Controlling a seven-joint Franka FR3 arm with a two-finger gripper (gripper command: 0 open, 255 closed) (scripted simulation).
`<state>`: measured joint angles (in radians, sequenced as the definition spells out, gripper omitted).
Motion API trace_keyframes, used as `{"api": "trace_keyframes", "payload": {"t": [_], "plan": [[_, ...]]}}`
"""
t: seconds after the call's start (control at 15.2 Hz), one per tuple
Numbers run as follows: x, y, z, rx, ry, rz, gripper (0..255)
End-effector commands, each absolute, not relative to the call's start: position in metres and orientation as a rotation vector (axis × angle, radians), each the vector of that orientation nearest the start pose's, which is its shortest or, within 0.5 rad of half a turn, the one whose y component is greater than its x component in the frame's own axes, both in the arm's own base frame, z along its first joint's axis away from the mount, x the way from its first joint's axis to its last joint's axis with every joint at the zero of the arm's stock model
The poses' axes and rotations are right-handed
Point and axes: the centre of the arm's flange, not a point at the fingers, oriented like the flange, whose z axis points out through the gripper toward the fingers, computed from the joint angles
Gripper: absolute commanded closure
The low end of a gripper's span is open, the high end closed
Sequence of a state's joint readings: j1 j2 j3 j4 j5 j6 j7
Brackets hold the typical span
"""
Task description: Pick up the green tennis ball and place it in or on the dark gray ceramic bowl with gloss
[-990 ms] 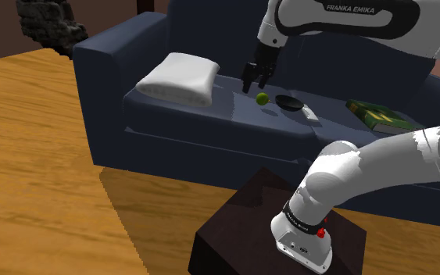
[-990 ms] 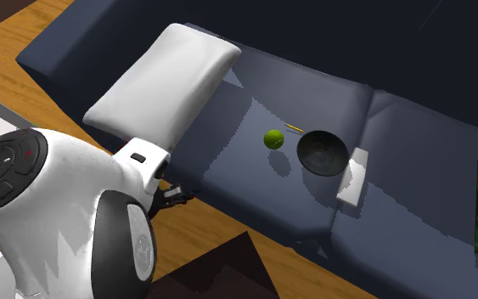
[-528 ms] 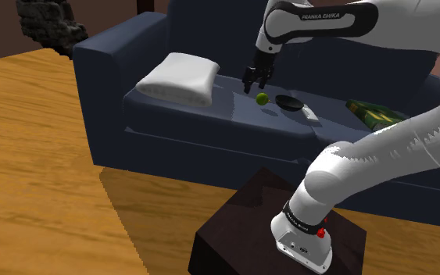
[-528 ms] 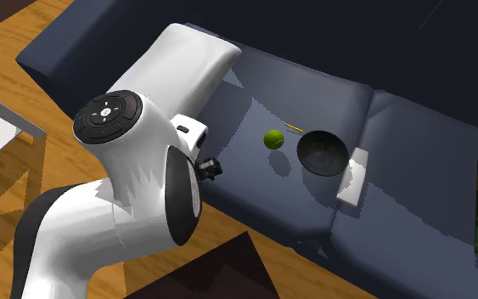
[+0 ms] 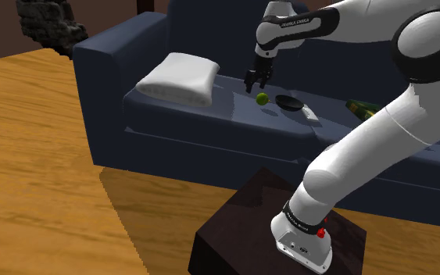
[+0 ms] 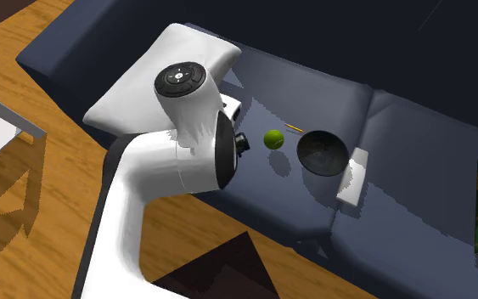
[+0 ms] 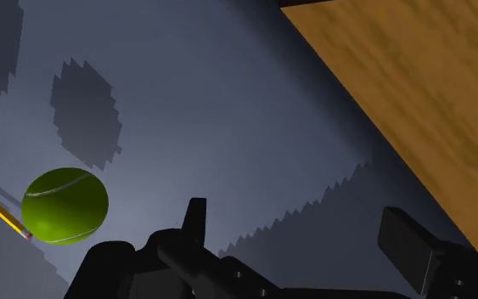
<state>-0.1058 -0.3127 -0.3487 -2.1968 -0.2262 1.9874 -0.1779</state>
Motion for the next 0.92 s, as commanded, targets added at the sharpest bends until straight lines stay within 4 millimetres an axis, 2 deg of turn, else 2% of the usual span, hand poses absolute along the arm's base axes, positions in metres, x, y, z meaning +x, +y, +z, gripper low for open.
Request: {"api": "trace_keyframes", "payload": {"t": [0.0, 0.86], "plan": [[0.422, -0.253, 0.504, -3.264, 0.310, -0.077, 0], [0.479, -0.402, 0.455, -3.316, 0.393, -0.010, 0]]}}
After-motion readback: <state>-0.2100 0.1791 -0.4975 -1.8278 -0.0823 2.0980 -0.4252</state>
